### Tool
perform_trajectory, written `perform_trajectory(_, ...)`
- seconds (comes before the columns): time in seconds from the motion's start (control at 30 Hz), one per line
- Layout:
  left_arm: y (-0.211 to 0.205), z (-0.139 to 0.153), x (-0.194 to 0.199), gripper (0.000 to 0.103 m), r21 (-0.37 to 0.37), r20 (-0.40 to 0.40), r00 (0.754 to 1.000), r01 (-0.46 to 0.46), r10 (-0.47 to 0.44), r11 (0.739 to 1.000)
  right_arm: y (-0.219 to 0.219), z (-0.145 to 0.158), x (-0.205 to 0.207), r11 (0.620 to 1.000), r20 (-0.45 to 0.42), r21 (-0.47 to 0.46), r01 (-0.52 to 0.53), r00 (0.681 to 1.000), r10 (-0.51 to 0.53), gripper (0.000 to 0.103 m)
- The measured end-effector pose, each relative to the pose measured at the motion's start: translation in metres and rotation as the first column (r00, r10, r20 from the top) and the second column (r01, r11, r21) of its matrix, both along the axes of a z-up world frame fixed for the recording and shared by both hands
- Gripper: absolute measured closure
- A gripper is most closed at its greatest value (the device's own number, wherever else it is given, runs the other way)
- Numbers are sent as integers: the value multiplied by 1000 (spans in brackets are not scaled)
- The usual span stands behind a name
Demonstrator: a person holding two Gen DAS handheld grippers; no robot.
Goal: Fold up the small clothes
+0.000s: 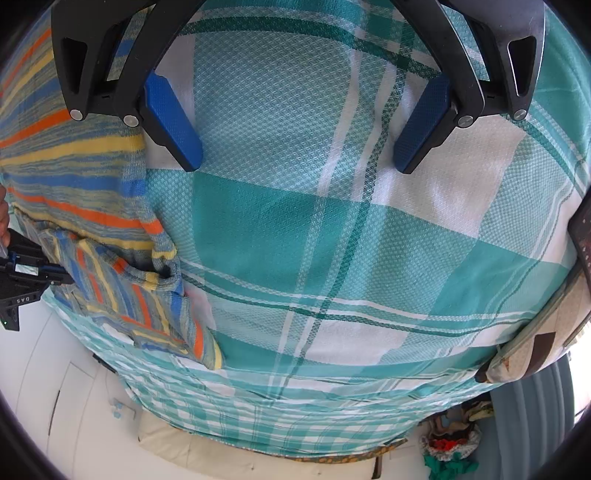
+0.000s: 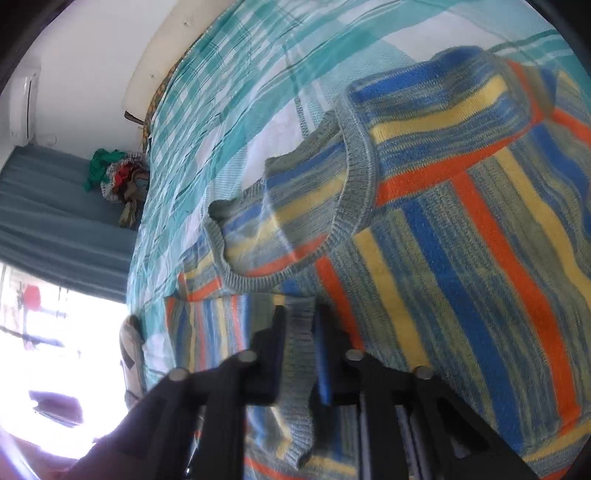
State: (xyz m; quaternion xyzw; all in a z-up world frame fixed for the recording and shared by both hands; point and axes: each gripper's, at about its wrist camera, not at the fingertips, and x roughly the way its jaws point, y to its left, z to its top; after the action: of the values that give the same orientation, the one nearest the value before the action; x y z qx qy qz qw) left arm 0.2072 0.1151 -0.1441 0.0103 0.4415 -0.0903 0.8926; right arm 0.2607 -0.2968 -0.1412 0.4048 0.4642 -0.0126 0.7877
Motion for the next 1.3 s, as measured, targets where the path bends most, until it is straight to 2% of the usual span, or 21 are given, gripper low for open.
perform_trajectory(0.1,0,0,0,1,1,0,1000,0,0,1000,-1,25,-16,993,57,-106,44,998,-39,100)
perform_trajectory(0.17,0,0,0,0,4,0,1000,0,0,1000,2,24,-22,988,29,-147,54,998,-50,100)
perform_trajectory(0.27,-1,0,-1,0,9,1,1000,0,0,1000,5,11,-20,987,-17,-154,38,999,-41,100)
perform_trajectory(0.4,-1,0,-1,0,4,-1,1000,1,-1,1000,7,17,-23,980,-19,-187,65,997,-70,86)
perform_trajectory(0.5,-1,0,-1,0,8,-1,1000,1,-1,1000,18,41,-32,971,30,-240,-7,999,14,84)
perform_trajectory(0.57,-1,0,-1,0,7,-1,1000,1,-1,1000,23,45,-45,980,16,-194,-47,999,51,84)
perform_trajectory(0.67,-1,0,-1,0,9,0,1000,1,-1,1000,22,28,-72,1000,-26,-22,-8,1000,7,70)
perform_trajectory(0.77,-1,0,-1,0,8,0,1000,1,-1,1000,26,4,-80,992,-33,126,21,999,-17,70)
perform_trajectory(0.83,-1,0,-1,0,8,0,1000,1,-1,1000,29,-9,-76,989,-47,144,21,999,-14,73)
perform_trajectory(0.87,-1,0,-1,0,8,0,1000,1,-1,1000,30,-12,-76,993,-58,115,27,998,-20,80)
perform_trajectory(0.9,-1,0,-1,0,6,0,1000,2,-2,1000,30,-11,-78,997,-77,60,43,996,-38,99)
perform_trajectory(1.0,-2,-1,0,1,8,-1,1000,1,-1,1000,39,-5,-79,999,-74,-47,-2,997,-1,99)
perform_trajectory(1.07,-1,0,0,0,10,-3,1000,2,-2,1000,46,0,-77,993,-79,-106,-56,996,48,95)
perform_trajectory(1.17,1,5,0,1,3,-26,1000,7,-6,1000,41,11,-85,990,-94,-111,-87,993,77,89)
perform_trajectory(1.27,1,26,-12,3,-25,-38,999,29,-30,999,37,38,-113,961,-50,-214,-176,984,169,74)
perform_trajectory(1.3,-2,37,-21,3,-44,-21,998,50,-51,998,38,46,-127,940,-38,-260,-219,975,217,63)
